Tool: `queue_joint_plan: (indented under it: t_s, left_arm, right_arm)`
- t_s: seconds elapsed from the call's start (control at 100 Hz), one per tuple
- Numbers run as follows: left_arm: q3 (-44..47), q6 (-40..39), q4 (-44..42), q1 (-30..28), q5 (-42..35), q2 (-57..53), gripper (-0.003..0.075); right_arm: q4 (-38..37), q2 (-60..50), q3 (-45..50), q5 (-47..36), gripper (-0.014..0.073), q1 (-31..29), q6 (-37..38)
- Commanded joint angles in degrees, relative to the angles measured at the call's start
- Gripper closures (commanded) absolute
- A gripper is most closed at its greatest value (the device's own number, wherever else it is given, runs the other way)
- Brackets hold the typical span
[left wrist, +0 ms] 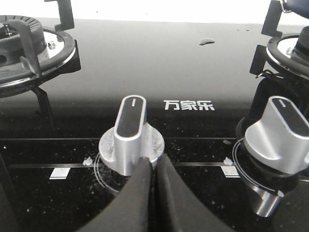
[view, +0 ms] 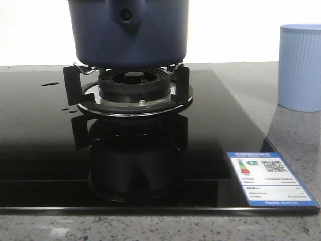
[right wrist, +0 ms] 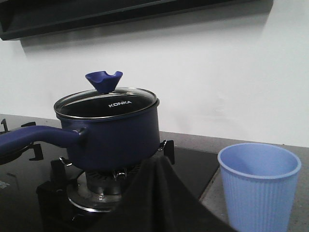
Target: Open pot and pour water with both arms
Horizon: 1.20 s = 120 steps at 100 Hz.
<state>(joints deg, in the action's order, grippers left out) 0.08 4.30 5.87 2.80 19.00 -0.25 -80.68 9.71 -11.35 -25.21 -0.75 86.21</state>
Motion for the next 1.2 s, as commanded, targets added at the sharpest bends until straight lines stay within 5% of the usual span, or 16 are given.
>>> queue_joint_plan:
  t_s: [0.0, 0.42, 0.73, 0.78, 0.84, 0.87, 1.19]
  left_arm:
    - [1.87, -0.68, 0.95, -0.05, -2.14, -1.43, 0.0739]
    - [1.87, -0.68, 0.95, -0.05, -2.14, -1.43, 0.0739]
    - [1.87, -0.68, 0.95, -0.05, -2.14, -1.43, 0.0739]
    - [1.87, -0.68, 0.95, -0.05, -2.14, -1.43, 0.0739]
    - [1.87, -0.68, 0.95, -0.05, -2.14, -1.43, 0.0739]
    - [1.87, -0.68, 0.95, -0.05, -2.14, -1.43, 0.0739]
    - [1.87, -0.68, 0.95, -0.05, -2.25, -1.43, 0.0739]
  right_arm:
    - [1.4, 0.52, -1.55, -0.2, 0.0662, -0.19, -0.11]
    - [1.27, 0.52, -1.55, 0.04, 0.0662, -0.19, -0.11]
    - [-6.69, 0.52, -1.55, 10.24, 0.0662, -0.19, -0.24]
    - [-12.0, 0.52, -1.55, 11.18, 0.0662, -0.19, 4.14]
    - [-25.81, 0.52, -1.55, 11.64, 0.0662, -0.19, 20.15]
    - [-25.81, 0.52, -1.23, 11.74, 0.0662, -0.19, 24.92]
    - [-25.81, 0.63, 1.97, 18.5, 0.0662, -0.19, 24.5]
